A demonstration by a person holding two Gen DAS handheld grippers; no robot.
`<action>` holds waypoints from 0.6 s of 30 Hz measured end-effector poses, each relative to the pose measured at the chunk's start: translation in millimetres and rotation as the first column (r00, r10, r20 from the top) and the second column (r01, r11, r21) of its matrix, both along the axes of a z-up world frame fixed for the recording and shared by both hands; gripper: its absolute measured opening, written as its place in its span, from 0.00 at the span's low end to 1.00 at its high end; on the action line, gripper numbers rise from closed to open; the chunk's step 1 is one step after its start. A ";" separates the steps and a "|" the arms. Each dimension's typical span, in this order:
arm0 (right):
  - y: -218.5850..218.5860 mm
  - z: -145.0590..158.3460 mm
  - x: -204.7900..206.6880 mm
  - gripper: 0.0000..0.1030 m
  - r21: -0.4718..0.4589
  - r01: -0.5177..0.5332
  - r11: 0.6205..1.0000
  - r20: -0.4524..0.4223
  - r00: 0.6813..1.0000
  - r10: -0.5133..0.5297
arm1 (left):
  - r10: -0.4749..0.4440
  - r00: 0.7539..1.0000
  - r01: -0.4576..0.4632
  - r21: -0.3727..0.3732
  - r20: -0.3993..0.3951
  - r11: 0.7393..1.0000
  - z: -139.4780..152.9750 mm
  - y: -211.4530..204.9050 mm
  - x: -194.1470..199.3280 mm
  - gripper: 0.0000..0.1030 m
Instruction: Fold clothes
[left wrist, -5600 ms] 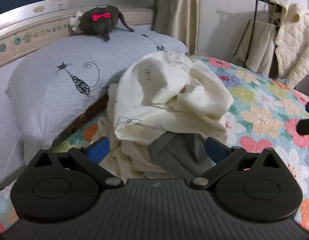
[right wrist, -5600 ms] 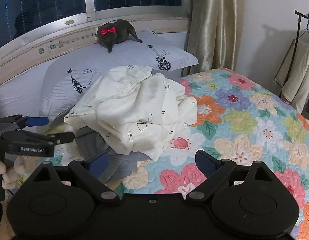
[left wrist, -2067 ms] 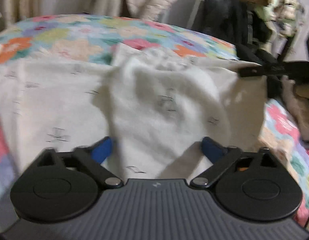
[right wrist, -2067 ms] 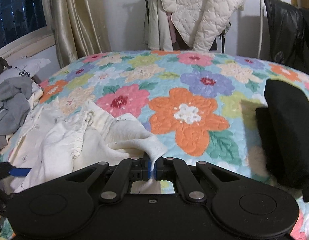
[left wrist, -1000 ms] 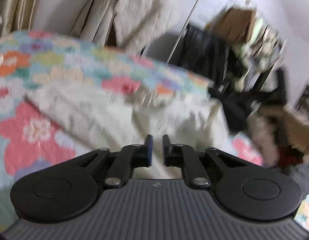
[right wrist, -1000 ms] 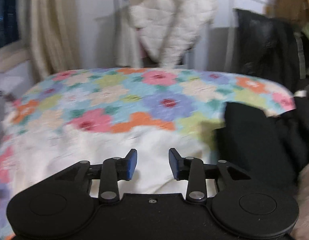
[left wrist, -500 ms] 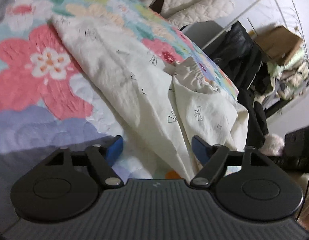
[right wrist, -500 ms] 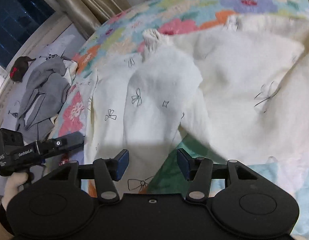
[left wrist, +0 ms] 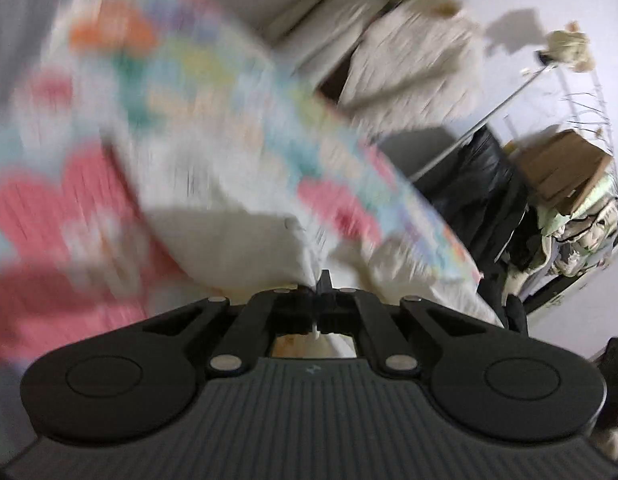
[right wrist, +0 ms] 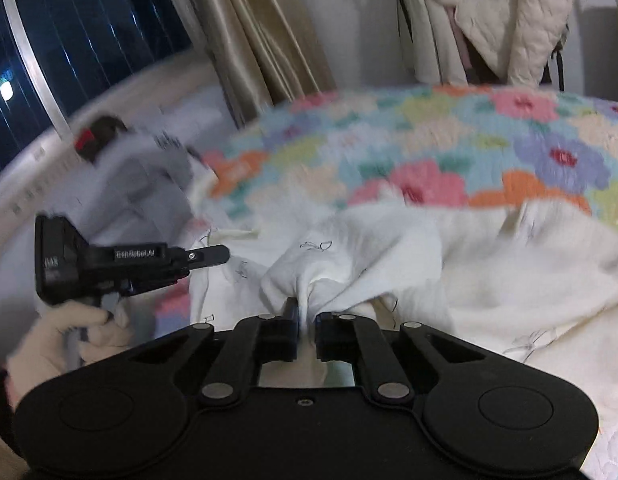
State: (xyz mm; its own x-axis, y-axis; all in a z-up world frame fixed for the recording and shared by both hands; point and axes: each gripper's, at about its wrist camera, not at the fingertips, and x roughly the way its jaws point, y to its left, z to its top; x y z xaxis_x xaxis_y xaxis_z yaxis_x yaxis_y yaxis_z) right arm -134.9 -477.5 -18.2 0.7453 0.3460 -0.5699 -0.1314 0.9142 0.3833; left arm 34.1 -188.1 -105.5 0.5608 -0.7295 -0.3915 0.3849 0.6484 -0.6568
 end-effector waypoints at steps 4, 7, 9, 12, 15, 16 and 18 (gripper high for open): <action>11.8 39.9 -9.2 0.10 0.146 -0.017 0.989 0.023 1.000 0.014 | 0.043 0.992 -0.035 -0.070 0.120 0.997 63.4 30.8 -11.7 0.01; 17.1 67.0 -21.8 0.10 0.308 -0.067 0.949 0.082 0.996 0.043 | 0.077 0.973 -0.056 -0.102 0.218 0.993 108.4 56.5 -26.3 0.01; 25.2 84.9 -29.1 0.10 0.351 -0.114 0.929 0.138 0.988 0.069 | 0.099 0.959 -0.061 -0.146 0.267 0.987 137.7 75.3 -36.7 0.01; 39.9 116.0 -30.5 0.10 0.360 -0.187 0.914 0.212 0.970 0.115 | 0.134 0.931 -0.068 -0.199 0.340 0.978 176.8 99.1 -50.1 0.01; 46.6 135.0 -20.5 0.10 0.311 -0.185 0.932 0.246 0.963 0.109 | 0.153 0.914 -0.088 -0.185 0.377 0.979 202.5 106.8 -54.2 0.01; 46.1 138.5 -16.8 0.10 0.293 -0.170 0.941 0.249 0.964 0.096 | 0.157 0.915 -0.098 -0.172 0.372 0.980 206.6 106.4 -53.7 0.01; 45.4 140.2 -12.3 0.10 0.235 -0.131 0.963 0.253 0.965 0.069 | 0.161 0.917 -0.111 -0.155 0.364 0.982 206.1 104.3 -53.7 0.01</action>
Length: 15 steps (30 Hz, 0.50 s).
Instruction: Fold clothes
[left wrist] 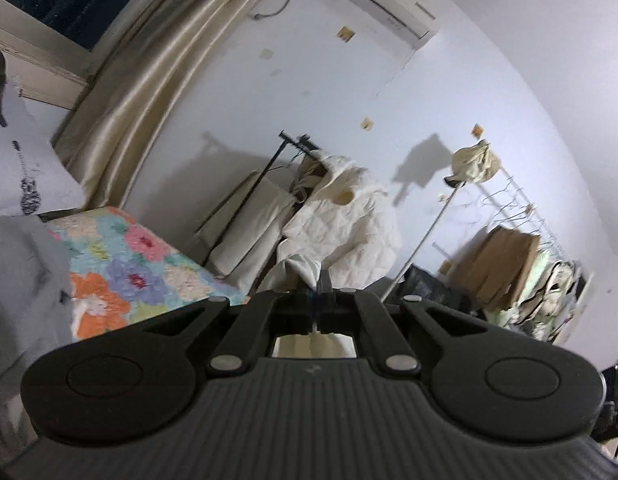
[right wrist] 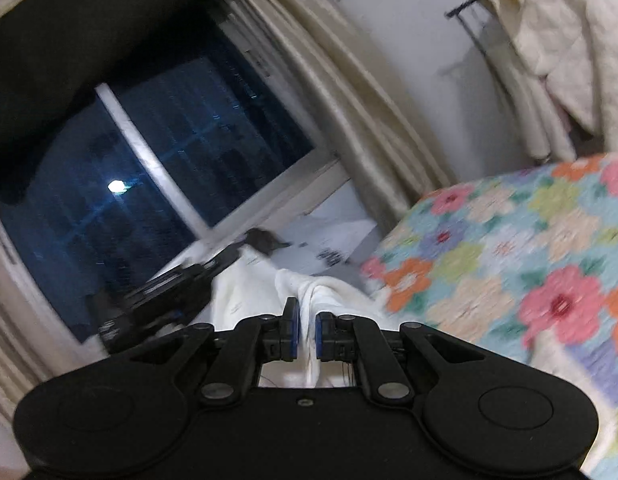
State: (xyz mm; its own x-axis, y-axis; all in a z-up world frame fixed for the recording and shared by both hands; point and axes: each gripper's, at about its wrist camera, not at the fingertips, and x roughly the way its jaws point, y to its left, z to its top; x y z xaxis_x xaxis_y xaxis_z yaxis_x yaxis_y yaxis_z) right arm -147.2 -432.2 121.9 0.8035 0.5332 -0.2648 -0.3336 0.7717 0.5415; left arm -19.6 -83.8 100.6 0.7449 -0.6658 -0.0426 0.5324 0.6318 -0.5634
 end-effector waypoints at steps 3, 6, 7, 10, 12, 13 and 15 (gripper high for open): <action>2.1 -2.6 10.3 0.10 -0.117 0.045 0.992 0.011 0.999 -0.044 | 0.005 1.000 -0.005 0.045 -0.017 0.999 -11.8 -8.1 4.5 0.01; -5.0 5.6 39.8 0.09 -0.227 0.115 0.967 0.054 0.993 -0.105 | 0.020 1.000 -0.018 0.090 -0.017 0.996 -23.2 -24.8 23.2 0.01; -9.3 15.6 45.2 0.09 -0.254 0.184 0.950 0.136 0.979 -0.153 | 0.023 1.000 -0.023 0.094 0.000 0.995 -23.4 -31.9 30.1 0.01; -13.5 54.2 24.2 0.09 -0.266 0.272 0.925 0.431 0.892 -0.139 | -0.009 0.997 0.013 -0.055 0.074 0.998 -9.9 -32.4 33.3 0.01; -11.1 73.3 0.4 0.09 -0.274 0.285 0.919 0.553 0.828 -0.092 | -0.044 0.990 0.066 -0.169 0.131 0.983 0.1 -19.3 24.0 0.01; -13.9 68.8 -11.4 0.09 -0.267 0.265 0.927 0.556 0.828 -0.076 | -0.046 0.987 0.074 -0.182 0.153 0.981 5.1 -15.2 18.4 0.01; -20.9 55.4 -34.9 0.09 -0.252 0.217 0.943 0.552 0.833 -0.045 | -0.054 0.983 0.082 -0.158 0.175 0.984 6.9 -7.9 4.6 0.01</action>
State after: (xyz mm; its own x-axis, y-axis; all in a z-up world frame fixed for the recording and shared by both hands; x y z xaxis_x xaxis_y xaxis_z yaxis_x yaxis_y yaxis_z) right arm -182.1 -453.0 177.3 0.9199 0.3796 0.0984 -0.3857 0.9211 0.0522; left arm -15.0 -91.7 107.5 0.6848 -0.7023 0.1945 0.6676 0.4975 -0.5539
